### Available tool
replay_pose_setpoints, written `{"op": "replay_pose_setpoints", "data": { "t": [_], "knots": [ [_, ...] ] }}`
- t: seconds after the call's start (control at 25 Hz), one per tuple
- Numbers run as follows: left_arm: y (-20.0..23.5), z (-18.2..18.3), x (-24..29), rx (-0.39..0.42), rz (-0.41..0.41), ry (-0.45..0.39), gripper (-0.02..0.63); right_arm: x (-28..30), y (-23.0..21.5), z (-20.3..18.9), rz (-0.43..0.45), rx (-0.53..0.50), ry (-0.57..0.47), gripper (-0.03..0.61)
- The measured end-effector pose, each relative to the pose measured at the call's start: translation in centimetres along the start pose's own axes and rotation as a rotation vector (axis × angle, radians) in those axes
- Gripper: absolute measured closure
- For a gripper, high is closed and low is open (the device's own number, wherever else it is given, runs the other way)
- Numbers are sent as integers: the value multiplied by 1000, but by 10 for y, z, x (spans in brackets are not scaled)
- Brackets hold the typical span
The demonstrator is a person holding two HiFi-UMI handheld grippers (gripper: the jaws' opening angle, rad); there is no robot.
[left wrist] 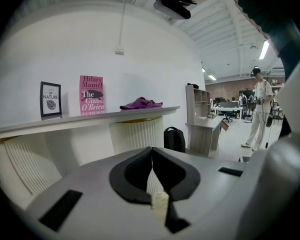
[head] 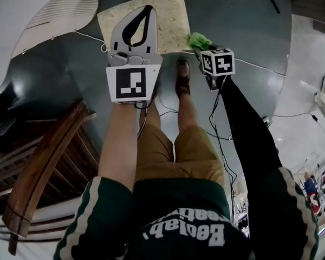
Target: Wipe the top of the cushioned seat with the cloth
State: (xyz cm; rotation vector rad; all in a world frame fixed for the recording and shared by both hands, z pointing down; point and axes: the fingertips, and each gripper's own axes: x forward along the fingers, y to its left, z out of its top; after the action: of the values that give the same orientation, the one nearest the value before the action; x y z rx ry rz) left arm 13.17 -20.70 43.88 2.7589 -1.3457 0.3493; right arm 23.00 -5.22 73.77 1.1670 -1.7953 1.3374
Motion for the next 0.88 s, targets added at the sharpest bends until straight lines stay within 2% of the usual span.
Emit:
{"op": "replay_pose_setpoints", "data": {
  "t": [0.4,0.68,0.88],
  "knots": [
    [-7,-5,-10,-17,1,-9,597,5,5,-23,2,-30,36,442],
    [-6,-9,-20,-36,7,-7,598,-2,9,-14,-20,-14,35,442],
    [1,-13,-23,-32,15,0,597,2,11,7,-22,-20,10,440]
  ]
}}
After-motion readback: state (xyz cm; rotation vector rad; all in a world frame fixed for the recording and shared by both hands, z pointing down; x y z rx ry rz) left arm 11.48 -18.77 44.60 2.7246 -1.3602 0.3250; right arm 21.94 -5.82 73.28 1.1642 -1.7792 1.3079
